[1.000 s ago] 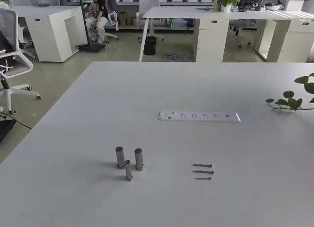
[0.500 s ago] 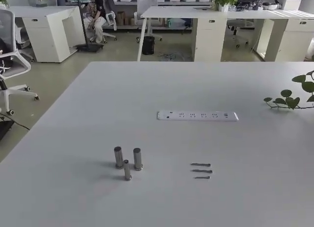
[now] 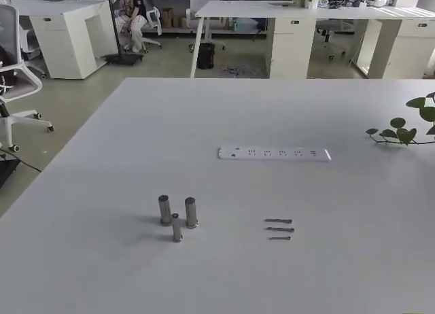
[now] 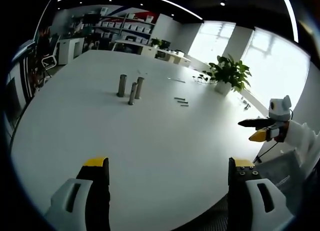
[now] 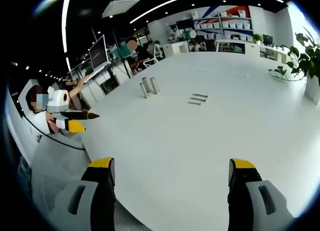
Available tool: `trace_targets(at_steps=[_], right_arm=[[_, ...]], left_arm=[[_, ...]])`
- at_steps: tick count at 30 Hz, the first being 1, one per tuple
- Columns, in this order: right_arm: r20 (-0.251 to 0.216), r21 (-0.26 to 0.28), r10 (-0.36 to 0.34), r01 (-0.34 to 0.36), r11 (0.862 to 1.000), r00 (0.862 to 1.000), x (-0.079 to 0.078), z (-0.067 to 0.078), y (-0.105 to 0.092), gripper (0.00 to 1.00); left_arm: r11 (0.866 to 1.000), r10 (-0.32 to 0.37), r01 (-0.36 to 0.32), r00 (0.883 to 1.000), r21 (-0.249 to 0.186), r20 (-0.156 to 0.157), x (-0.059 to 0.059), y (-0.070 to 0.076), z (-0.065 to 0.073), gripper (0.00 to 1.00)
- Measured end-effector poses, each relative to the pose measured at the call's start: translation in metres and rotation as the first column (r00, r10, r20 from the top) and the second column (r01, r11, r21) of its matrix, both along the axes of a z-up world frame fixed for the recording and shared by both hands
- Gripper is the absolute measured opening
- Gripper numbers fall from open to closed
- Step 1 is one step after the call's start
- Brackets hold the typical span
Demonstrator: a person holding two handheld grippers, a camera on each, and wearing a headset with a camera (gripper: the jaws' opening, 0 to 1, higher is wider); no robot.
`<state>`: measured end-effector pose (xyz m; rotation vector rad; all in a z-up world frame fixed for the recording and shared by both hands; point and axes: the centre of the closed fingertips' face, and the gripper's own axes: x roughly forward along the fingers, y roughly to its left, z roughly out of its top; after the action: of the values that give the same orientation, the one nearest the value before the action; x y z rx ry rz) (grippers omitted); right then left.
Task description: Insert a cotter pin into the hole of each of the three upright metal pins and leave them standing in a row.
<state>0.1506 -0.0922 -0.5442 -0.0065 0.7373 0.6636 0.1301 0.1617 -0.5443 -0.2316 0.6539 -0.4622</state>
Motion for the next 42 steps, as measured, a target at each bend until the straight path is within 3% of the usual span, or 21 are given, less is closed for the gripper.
trace_targets(at_steps=[11, 21, 27, 33, 38, 42], right_arm=[[-0.009, -0.018, 0.001, -0.001, 1.000, 1.000, 0.000, -0.003, 0.000, 0.92], [0.002, -0.022, -0.005, 0.005, 1.000, 1.000, 0.006, 0.001, 0.004, 0.92], [0.005, -0.035, -0.011, 0.011, 0.999, 1.000, 0.007, 0.002, 0.001, 0.92], [-0.002, -0.050, -0.016, 0.015, 0.999, 1.000, 0.006, 0.000, -0.003, 0.92], [-0.011, -0.057, -0.008, 0.008, 0.998, 1.000, 0.002, -0.003, -0.002, 0.92], [-0.009, -0.053, -0.013, 0.012, 0.999, 1.000, 0.001, -0.003, 0.000, 0.90]], left_arm=[[1.000, 0.016, -0.017, 0.999, 0.014, 0.044, 0.028, 0.012, 0.008, 0.98], [0.998, -0.062, 0.060, 0.996, 0.033, 0.060, 0.057, -0.002, 0.003, 0.96], [0.994, -0.098, 0.092, 0.990, 0.066, 0.104, 0.088, -0.003, 0.007, 0.90], [0.990, -0.113, 0.097, 0.980, 0.102, 0.165, 0.128, 0.000, 0.012, 0.82], [0.986, -0.125, 0.101, 0.975, 0.131, 0.184, 0.151, -0.002, 0.011, 0.72], [0.982, -0.136, 0.112, 0.978, 0.149, 0.161, 0.164, -0.002, 0.000, 0.59]])
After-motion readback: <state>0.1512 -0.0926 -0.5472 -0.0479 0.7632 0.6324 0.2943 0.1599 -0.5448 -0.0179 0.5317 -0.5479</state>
